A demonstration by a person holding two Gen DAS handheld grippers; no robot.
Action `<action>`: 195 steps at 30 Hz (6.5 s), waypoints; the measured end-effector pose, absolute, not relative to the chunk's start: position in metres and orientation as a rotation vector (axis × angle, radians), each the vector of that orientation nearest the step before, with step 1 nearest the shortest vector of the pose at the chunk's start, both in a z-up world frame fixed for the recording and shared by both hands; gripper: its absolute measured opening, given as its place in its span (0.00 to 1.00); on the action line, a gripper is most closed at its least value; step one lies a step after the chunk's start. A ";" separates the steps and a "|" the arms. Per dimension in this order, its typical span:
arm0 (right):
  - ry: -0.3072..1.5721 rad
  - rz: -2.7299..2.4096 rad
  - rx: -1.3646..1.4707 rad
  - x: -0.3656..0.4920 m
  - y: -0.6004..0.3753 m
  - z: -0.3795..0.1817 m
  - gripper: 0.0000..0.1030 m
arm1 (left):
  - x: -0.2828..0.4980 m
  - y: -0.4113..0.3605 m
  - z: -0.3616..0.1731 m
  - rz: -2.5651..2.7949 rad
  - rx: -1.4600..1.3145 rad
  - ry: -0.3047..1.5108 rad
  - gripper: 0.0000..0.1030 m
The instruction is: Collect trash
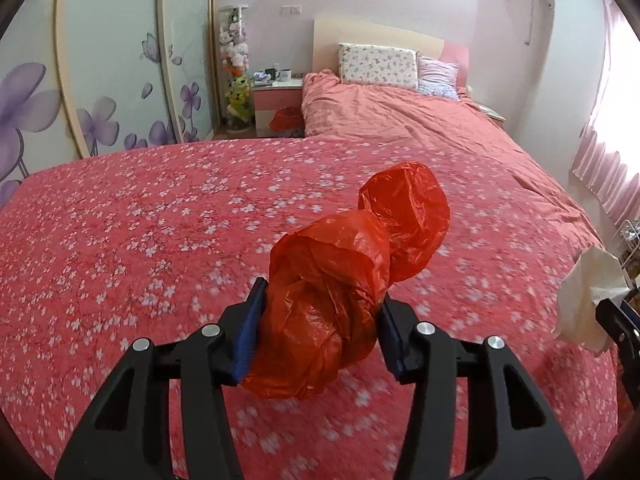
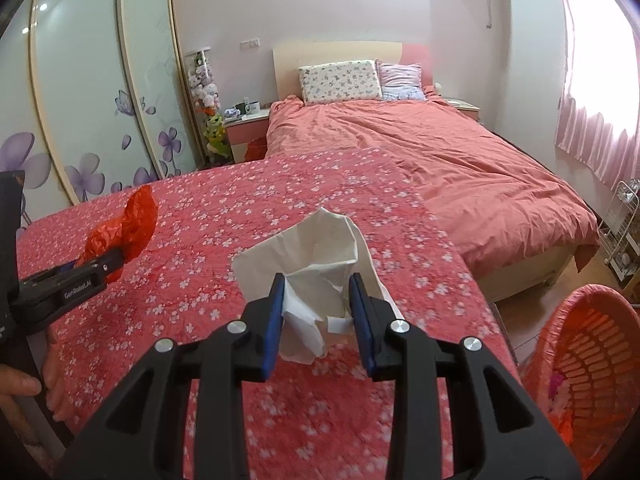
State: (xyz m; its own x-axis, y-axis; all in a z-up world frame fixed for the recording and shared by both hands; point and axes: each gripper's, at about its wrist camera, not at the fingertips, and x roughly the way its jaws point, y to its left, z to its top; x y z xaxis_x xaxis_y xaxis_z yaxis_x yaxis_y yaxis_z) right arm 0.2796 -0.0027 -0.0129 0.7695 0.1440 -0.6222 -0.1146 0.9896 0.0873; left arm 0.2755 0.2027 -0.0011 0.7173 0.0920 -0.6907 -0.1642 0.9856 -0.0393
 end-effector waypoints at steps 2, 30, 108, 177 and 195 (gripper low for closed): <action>0.669 0.132 0.050 0.272 -0.009 -0.008 0.31 | 0.267 0.194 0.003 0.134 -0.096 0.746 0.50; 0.572 -0.038 0.124 0.169 -0.122 0.015 0.31 | 0.206 0.087 0.023 0.009 0.013 0.689 0.50; 0.549 -0.326 0.348 0.103 -0.317 -0.012 0.50 | 0.192 -0.139 -0.011 -0.516 0.114 0.786 0.65; 0.512 -0.364 0.046 -0.078 -0.132 0.006 0.96 | -0.007 0.046 -0.002 0.022 -0.016 0.573 0.98; 0.509 -0.362 0.045 -0.077 -0.133 0.007 0.96 | -0.009 0.047 0.004 0.019 -0.049 0.560 0.98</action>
